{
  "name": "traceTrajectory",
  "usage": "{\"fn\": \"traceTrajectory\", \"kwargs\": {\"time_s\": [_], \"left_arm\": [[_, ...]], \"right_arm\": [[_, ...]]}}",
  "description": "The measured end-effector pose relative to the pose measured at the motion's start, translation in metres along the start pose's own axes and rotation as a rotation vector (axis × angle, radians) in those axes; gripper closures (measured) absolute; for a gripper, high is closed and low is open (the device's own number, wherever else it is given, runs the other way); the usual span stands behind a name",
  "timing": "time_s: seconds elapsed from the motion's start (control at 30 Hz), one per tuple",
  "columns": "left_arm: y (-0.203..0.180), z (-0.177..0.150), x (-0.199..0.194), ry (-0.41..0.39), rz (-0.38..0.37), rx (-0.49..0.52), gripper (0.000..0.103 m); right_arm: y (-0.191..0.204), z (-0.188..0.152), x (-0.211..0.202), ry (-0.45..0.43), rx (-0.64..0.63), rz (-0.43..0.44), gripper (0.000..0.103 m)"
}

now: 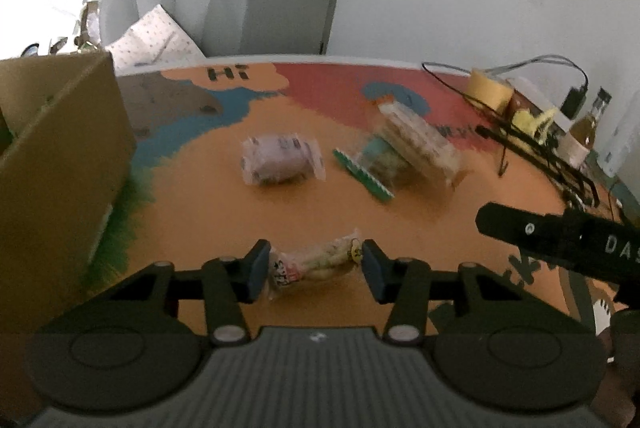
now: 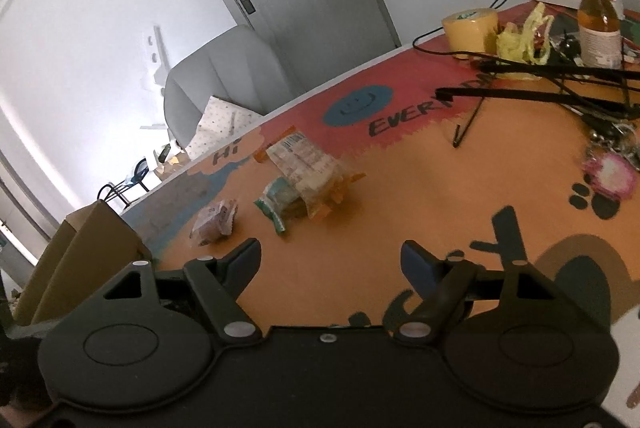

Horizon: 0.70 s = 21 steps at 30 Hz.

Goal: Organize snacks
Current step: 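Lower the left tool onto the small clear pastry pack and close it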

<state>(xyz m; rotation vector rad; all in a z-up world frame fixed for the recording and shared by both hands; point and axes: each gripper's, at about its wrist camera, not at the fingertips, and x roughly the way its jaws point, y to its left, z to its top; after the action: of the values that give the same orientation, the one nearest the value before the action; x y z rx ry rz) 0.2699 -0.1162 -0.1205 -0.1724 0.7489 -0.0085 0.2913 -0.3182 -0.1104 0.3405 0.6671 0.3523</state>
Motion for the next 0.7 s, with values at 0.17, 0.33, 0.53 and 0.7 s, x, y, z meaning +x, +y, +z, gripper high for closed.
{"fn": "traceTrajectory", "kwargs": {"time_s": [0.17,0.33,0.53,0.7], "left_arm": [[0.006,0.013,-0.004,-0.030,0.005,-0.005,0.055],[0.012,0.025,-0.005,-0.055,0.009,-0.013,0.055],[0.019,0.037,0.001,-0.061,0.015,-0.018,0.055],[0.022,0.043,0.005,-0.063,0.013,-0.019,0.055]], "right_arm": [[0.003,0.008,0.007,-0.009,0.001,0.011,0.022],[0.006,0.018,0.018,-0.019,-0.009,0.007,0.020],[0.009,0.028,0.034,-0.024,-0.027,-0.004,0.012],[0.014,0.038,0.047,-0.029,-0.039,-0.016,0.006]]}}
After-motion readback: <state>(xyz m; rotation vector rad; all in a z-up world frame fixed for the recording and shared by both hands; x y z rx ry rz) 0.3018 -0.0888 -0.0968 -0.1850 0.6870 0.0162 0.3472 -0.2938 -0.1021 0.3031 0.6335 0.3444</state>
